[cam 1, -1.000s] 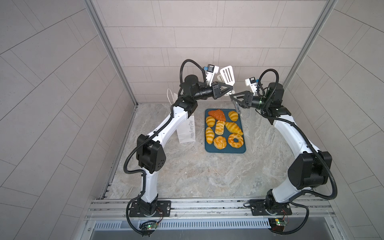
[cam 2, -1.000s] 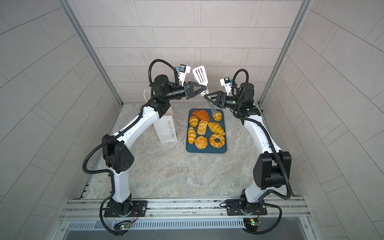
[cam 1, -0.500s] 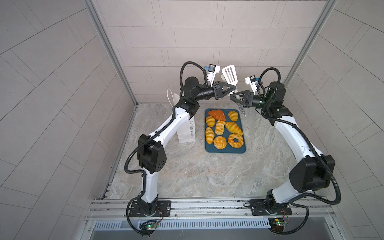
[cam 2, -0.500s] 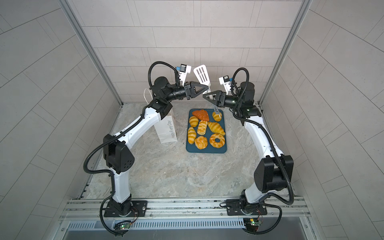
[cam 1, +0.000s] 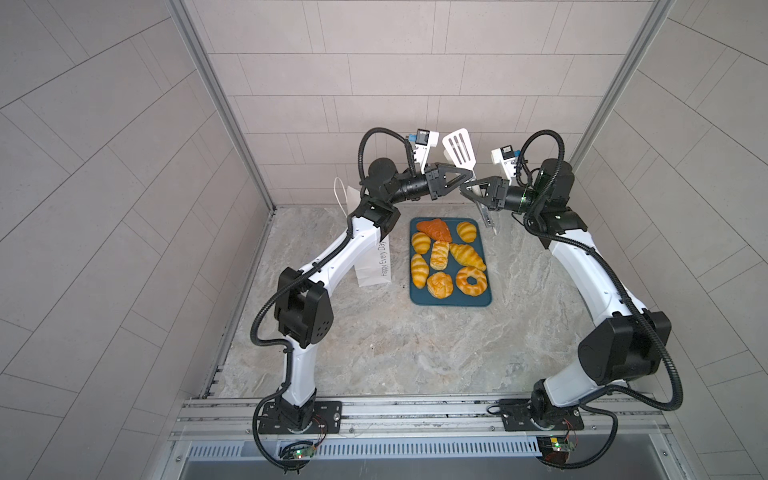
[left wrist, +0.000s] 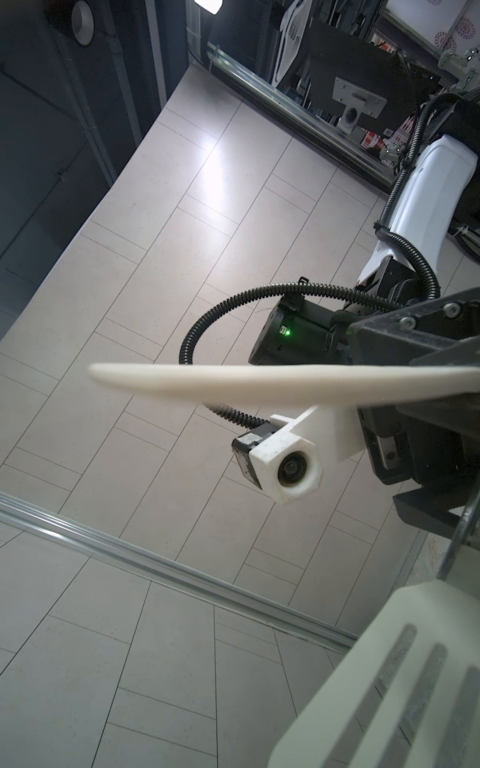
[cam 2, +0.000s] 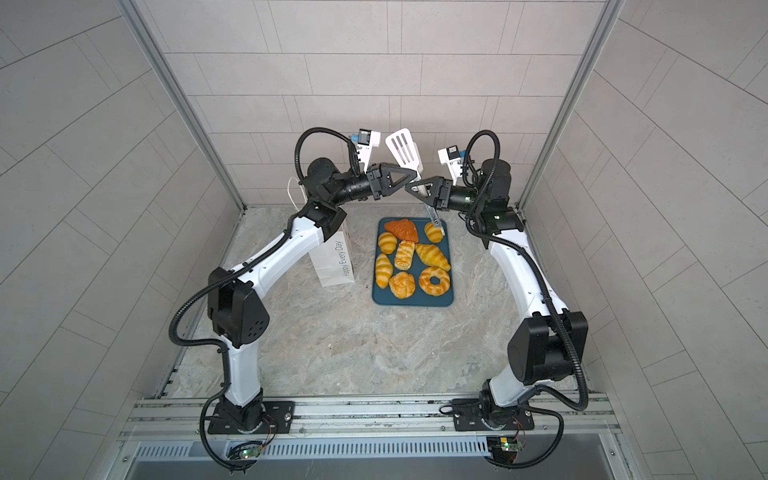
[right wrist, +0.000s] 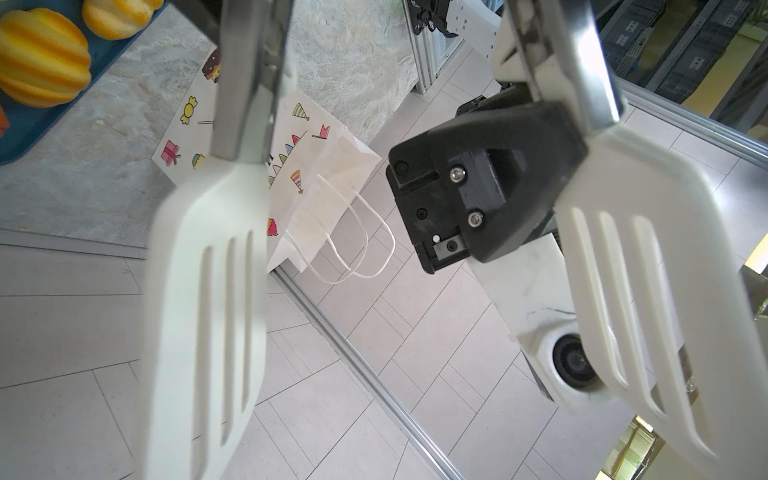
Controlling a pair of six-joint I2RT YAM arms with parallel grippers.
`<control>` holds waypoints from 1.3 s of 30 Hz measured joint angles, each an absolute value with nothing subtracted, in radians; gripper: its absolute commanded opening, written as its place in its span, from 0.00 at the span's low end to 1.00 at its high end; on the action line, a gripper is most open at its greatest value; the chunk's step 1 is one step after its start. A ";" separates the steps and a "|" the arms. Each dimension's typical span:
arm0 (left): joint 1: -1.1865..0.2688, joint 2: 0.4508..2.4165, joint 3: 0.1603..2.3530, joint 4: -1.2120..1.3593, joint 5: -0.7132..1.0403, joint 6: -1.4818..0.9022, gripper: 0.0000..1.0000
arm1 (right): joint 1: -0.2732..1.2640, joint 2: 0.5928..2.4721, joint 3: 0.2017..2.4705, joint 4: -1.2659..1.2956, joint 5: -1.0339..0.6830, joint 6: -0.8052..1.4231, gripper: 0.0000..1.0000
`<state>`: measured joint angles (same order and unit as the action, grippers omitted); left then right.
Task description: Place the fake bread into the paper bag
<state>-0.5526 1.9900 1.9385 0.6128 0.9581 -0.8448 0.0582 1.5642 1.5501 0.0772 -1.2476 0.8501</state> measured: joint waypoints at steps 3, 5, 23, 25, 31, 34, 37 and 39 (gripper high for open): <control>-0.553 1.998 1.938 0.630 0.958 -0.860 0.00 | 0.058 1.565 1.551 0.077 -1.248 0.849 0.80; -0.552 2.002 1.933 0.645 0.955 -0.868 0.00 | 0.058 1.567 1.558 0.070 -1.250 0.848 0.74; -0.517 2.003 1.884 0.648 0.920 -0.877 0.42 | 0.008 1.592 1.641 -0.255 -1.232 0.633 0.60; -0.505 2.003 1.862 0.655 0.904 -0.880 0.49 | -0.004 1.606 1.662 -0.325 -1.218 0.587 0.60; -0.480 1.998 1.807 0.646 0.855 -0.880 0.53 | -0.026 1.613 1.672 -0.493 -1.175 0.467 0.60; -0.473 1.976 1.789 0.597 0.831 -0.856 0.53 | -0.037 1.613 1.674 -0.572 -1.136 0.402 0.61; -0.472 1.939 1.779 0.514 0.805 -0.814 0.55 | -0.047 1.620 1.677 -0.644 -1.087 0.331 0.61; -0.473 1.914 1.779 0.456 0.784 -0.781 0.55 | -0.051 1.631 1.679 -0.690 -1.043 0.290 0.61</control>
